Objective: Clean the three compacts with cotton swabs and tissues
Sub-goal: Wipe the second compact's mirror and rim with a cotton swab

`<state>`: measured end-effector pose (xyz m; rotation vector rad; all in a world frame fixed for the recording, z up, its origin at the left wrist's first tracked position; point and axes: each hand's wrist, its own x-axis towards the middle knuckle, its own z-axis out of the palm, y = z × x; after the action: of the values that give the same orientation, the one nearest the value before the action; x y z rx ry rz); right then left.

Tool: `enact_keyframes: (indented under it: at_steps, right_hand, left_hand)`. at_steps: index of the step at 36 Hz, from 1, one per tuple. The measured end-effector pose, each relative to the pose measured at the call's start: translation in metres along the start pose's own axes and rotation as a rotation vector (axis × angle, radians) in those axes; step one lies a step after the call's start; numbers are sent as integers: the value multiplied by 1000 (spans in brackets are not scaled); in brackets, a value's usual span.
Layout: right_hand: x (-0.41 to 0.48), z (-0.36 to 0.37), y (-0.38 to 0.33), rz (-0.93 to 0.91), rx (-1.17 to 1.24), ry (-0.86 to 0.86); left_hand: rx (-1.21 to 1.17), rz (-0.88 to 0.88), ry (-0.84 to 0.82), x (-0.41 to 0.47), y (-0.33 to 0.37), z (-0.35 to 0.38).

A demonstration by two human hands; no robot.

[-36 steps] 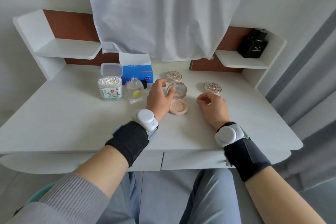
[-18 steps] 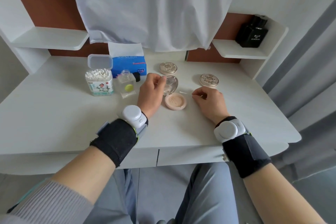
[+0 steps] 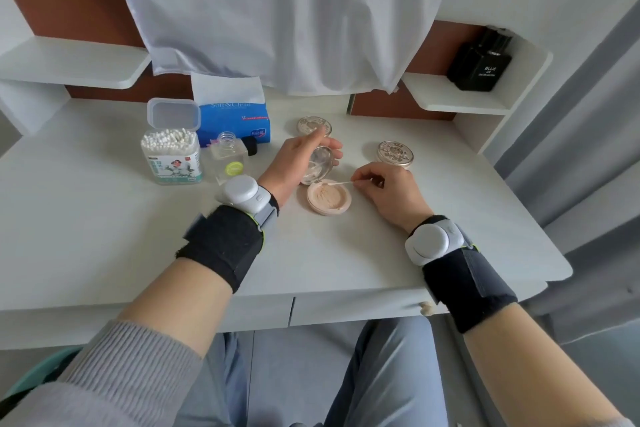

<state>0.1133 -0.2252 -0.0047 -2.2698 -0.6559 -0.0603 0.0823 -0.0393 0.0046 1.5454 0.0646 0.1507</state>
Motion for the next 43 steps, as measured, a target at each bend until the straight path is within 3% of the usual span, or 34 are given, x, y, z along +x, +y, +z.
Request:
enact_keyframes:
  at_steps: [15,20,43]
  right_hand:
    - [16,6,7,55,-39,55]
    - [13,4,4,33,-16,-23]
    - [9,5,4,64,42,-14]
  left_hand:
    - [24,26,-32,2,-3,1]
    - [15,10,-31,2,-2,1]
    - [-38,-21,-60,-1,1,2]
